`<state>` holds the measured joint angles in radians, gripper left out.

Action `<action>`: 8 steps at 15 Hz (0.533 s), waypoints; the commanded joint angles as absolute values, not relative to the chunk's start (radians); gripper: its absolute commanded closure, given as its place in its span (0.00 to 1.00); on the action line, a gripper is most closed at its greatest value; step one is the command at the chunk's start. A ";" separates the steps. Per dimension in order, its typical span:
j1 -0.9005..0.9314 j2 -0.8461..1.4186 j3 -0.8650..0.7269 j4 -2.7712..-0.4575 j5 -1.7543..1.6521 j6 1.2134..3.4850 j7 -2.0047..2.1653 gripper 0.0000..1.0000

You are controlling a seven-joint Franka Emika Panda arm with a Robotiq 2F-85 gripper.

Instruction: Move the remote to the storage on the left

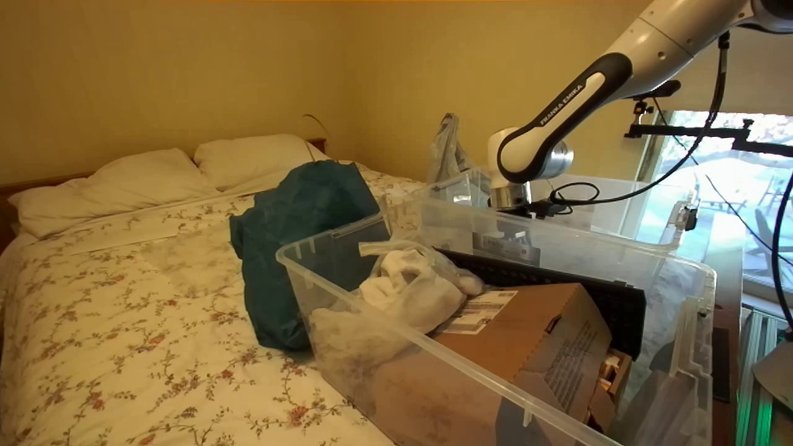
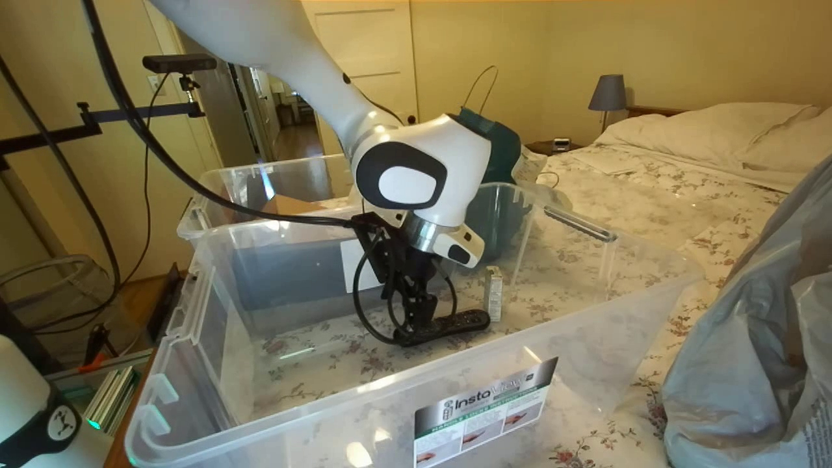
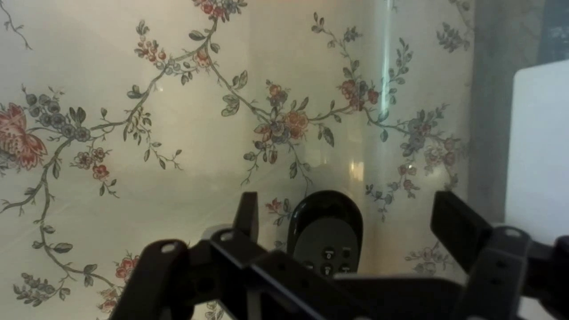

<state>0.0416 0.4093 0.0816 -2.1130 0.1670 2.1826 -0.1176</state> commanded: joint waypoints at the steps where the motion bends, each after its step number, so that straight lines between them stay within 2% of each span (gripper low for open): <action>1: 0.105 0.487 0.068 -2.063 0.082 2.243 0.015 0.00; 4: 0.155 0.526 0.048 -2.052 -0.006 2.283 0.111 0.00; 5: 0.171 0.535 0.035 -2.052 -0.040 2.303 0.146 0.05; 6: 0.183 0.546 0.024 -2.049 -0.066 2.317 0.176 0.26; 8: 0.207 0.561 0.003 -2.045 -0.106 2.347 0.239 0.31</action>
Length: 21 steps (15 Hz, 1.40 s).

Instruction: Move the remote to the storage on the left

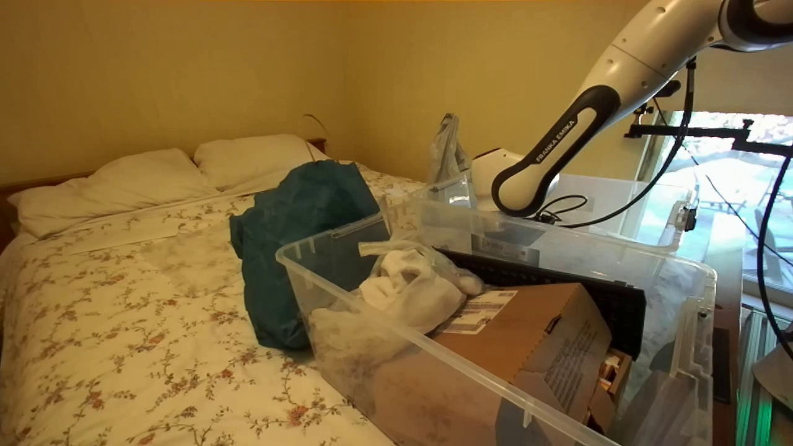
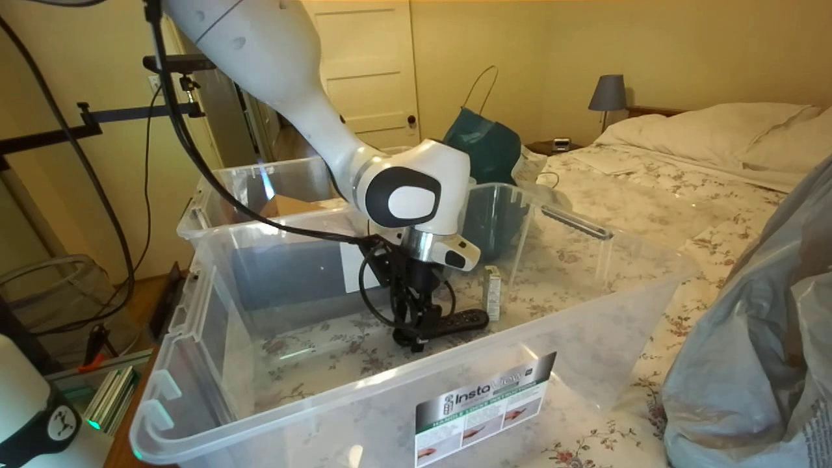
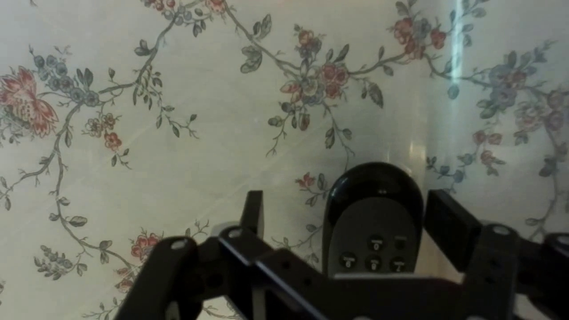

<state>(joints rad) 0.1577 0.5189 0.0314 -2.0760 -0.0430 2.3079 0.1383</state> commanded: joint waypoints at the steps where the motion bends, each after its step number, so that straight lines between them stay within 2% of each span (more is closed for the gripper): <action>1: 0.214 0.559 -0.006 -2.042 -0.111 2.364 0.269 0.37; 5: 0.218 0.551 -0.041 -2.006 -0.104 2.401 0.372 0.67; 10: 0.228 0.535 -0.090 -1.970 -0.104 2.363 0.511 1.00; 15: 0.219 0.491 -0.112 -1.964 -0.100 2.274 0.571 1.00; 16: 0.198 0.486 -0.090 -1.960 -0.071 2.222 0.530 0.93; 17: 0.182 0.483 -0.074 -1.961 -0.042 2.190 0.512 0.73; 21: 0.087 0.475 0.023 -1.972 0.139 2.124 0.302 0.46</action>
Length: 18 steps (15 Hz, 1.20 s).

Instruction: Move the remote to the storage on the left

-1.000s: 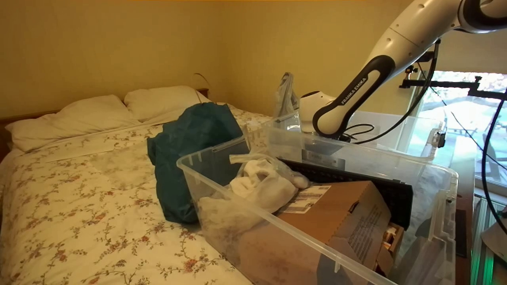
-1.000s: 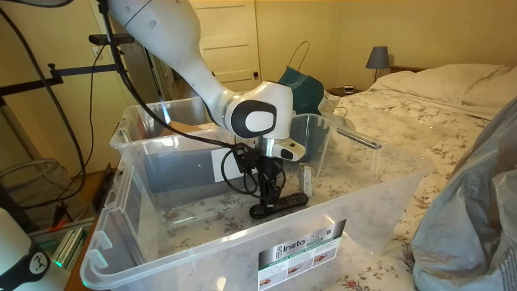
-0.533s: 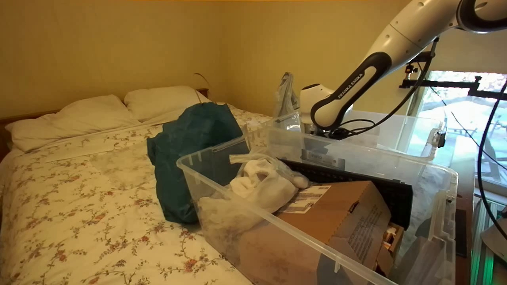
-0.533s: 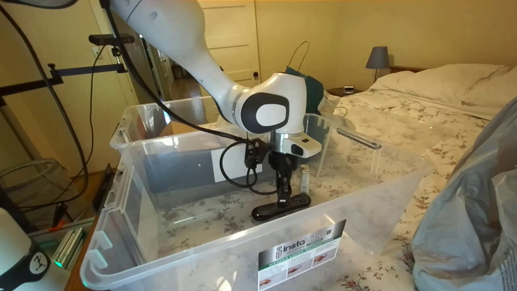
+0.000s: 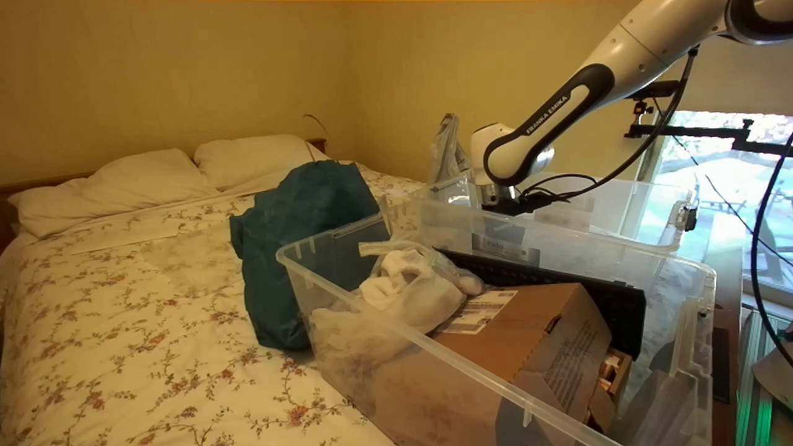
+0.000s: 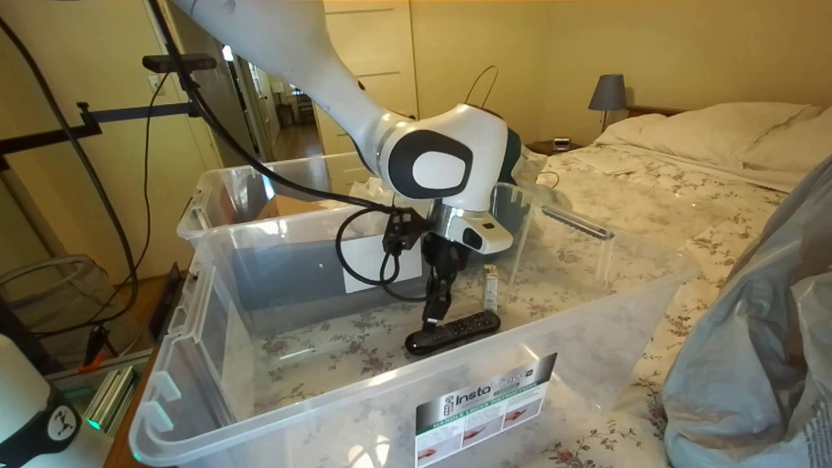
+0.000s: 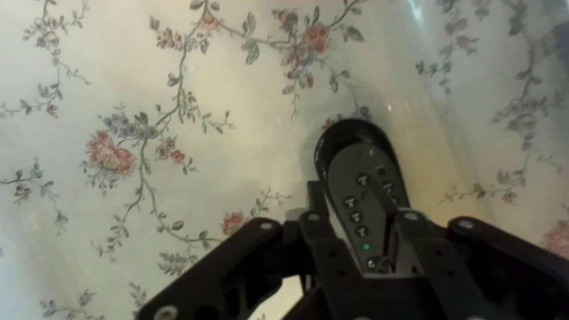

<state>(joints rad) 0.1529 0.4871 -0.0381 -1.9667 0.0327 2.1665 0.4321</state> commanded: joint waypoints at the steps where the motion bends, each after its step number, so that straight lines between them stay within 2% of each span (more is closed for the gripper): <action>1: 0.065 0.482 0.041 -1.964 0.177 2.110 0.246 0.40; 2: 0.057 0.490 0.042 -1.953 0.194 2.088 0.230 0.32; 3: 0.095 0.488 0.016 -1.964 0.140 2.127 0.299 0.51; 4: 0.083 0.488 0.022 -1.964 0.156 2.117 0.274 0.43; 5: 0.076 0.488 0.025 -1.964 0.163 2.112 0.261 0.12; 7: 0.059 0.507 0.037 -1.941 0.171 2.082 0.202 0.00; 16: 0.105 0.645 0.021 -1.878 0.123 2.065 0.249 0.00; 18: 0.114 0.670 0.018 -1.862 0.117 2.068 0.257 0.26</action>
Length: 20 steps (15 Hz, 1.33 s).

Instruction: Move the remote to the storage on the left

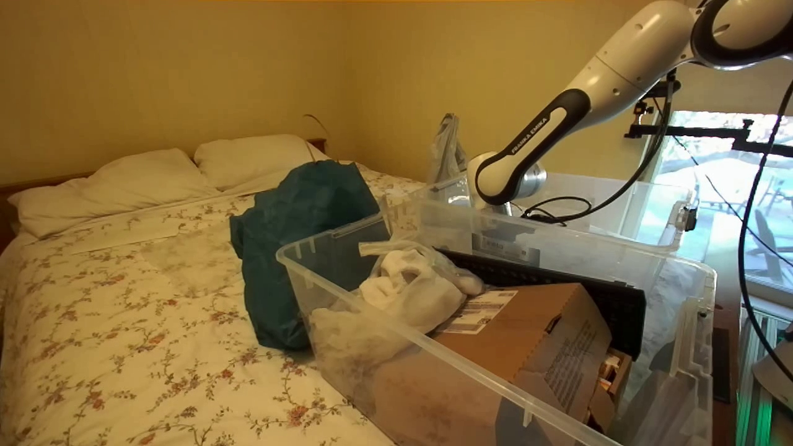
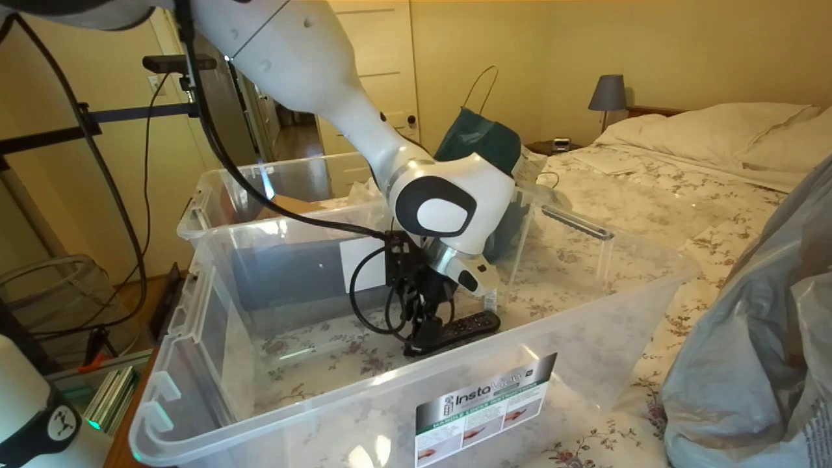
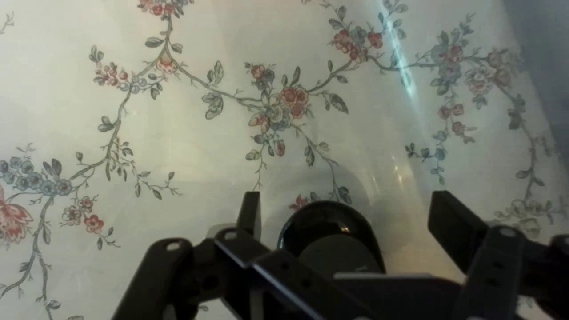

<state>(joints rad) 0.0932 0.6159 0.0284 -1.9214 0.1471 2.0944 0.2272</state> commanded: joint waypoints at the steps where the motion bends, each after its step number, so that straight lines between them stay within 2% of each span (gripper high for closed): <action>1: 0.118 0.679 0.017 -1.856 0.114 2.069 0.258 0.34; 6: 0.128 0.692 0.012 -1.837 0.103 2.068 0.265 0.69; 8: 0.129 0.690 0.009 -1.834 0.098 2.077 0.267 0.78; 11: 0.140 0.651 -0.010 -1.858 0.081 2.091 0.311 0.99; 20: 0.120 0.302 -0.026 -2.082 0.117 2.208 0.402 1.00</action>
